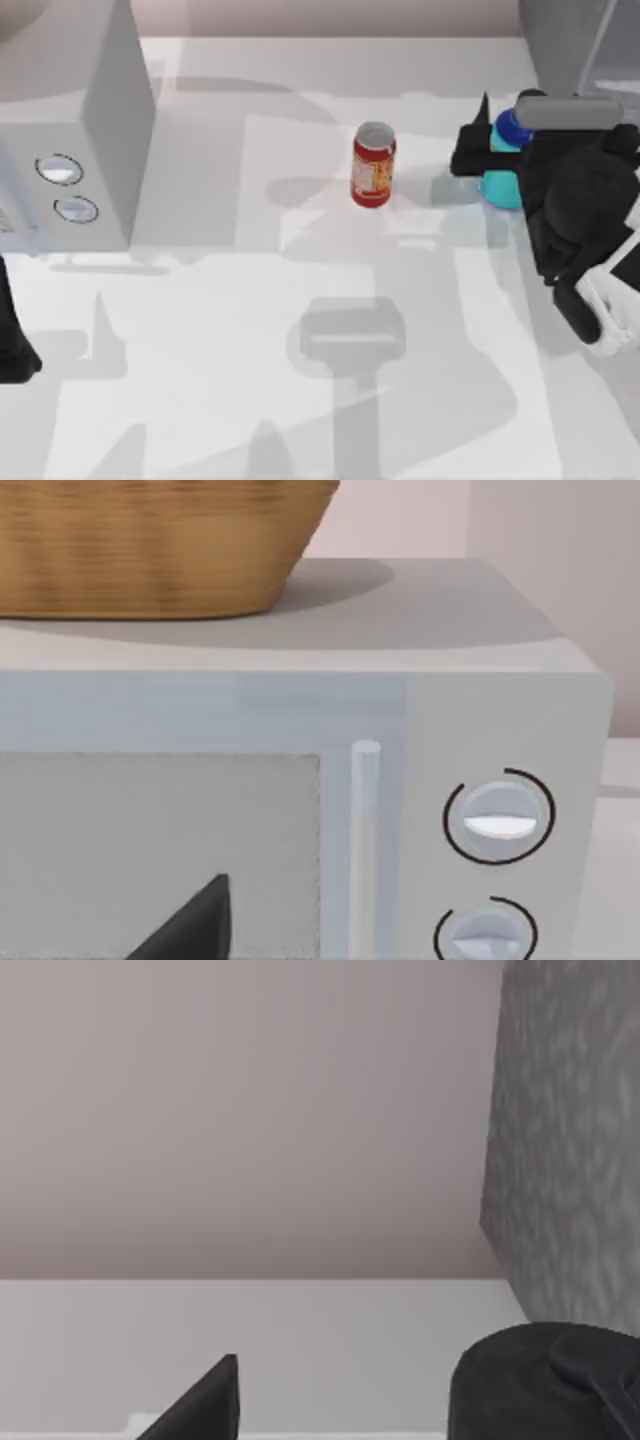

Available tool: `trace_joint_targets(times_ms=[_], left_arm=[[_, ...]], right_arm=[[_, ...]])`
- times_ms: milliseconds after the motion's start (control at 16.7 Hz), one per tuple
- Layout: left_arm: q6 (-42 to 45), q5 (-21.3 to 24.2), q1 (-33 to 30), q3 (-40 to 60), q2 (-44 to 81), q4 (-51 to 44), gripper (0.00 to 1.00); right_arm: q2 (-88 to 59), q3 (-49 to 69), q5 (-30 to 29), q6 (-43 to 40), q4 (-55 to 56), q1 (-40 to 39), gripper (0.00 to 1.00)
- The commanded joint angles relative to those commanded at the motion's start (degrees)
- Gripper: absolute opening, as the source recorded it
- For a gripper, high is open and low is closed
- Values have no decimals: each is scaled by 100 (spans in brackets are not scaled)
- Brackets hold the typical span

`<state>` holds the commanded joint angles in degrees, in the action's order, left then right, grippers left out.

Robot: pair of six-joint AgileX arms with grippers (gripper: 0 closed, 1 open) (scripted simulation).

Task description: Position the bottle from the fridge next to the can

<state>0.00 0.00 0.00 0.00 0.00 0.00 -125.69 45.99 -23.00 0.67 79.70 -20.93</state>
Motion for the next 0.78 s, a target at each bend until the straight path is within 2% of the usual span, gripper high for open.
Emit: trace_joint_targets(times_ms=[360, 780], left_arm=[[0, 0, 0, 0, 0, 0, 100], [0, 0, 0, 0, 0, 0, 100]], right_arm=[[247, -631, -180, 3, 381, -184, 100], [409, -710, -147, 1, 279, -140, 100]])
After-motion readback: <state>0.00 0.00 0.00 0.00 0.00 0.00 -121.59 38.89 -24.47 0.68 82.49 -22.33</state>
